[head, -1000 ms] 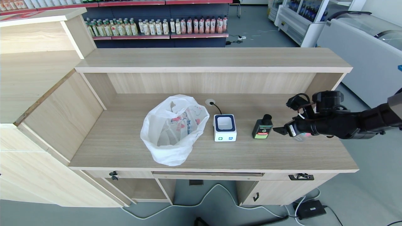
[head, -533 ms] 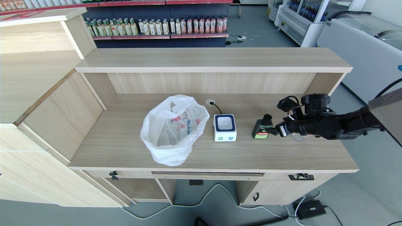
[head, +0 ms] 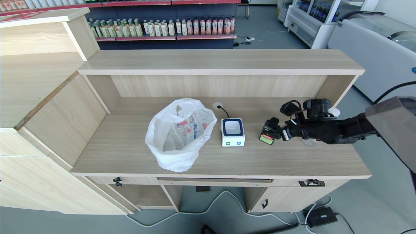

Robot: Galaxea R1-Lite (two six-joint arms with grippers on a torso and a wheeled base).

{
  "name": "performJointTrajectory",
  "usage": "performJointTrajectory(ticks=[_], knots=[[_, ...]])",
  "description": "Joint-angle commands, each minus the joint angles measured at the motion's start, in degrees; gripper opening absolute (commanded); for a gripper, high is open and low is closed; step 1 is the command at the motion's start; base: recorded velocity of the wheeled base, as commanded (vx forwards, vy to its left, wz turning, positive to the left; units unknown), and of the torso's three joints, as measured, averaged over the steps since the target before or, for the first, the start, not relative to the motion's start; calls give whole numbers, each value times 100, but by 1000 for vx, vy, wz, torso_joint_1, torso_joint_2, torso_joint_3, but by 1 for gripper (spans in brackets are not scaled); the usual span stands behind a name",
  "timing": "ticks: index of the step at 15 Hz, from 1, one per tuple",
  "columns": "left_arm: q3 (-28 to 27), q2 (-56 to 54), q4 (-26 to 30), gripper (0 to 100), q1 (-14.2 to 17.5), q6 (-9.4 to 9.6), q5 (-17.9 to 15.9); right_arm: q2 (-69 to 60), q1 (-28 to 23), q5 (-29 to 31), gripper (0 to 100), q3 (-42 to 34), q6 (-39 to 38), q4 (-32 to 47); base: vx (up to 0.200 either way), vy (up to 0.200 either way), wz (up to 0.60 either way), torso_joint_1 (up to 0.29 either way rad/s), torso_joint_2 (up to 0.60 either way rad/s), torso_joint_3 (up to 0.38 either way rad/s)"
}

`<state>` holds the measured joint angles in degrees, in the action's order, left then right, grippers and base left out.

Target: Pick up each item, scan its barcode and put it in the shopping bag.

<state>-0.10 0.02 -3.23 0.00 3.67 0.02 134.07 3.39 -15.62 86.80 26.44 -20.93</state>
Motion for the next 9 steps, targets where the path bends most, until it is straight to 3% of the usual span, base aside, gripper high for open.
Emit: performJointTrajectory(ticks=[1,5,6,9], knots=[[1,-2,-2,100,0,2,6,137,13,-143,100,92,1,1,0,0,0,0,0,0],[1,-2,-2,100,0,2,-2,383,65,-223,100,391,10,10,0,0,0,0,0,0],[1,-2,-2,100,0,2,-2,436,65,-223,0,443,10,10,0,0,0,0,0,0],[1,-2,-2,100,0,2,-2,515,171,-231,0,479,-16,1,0,0,0,0,0,0]])
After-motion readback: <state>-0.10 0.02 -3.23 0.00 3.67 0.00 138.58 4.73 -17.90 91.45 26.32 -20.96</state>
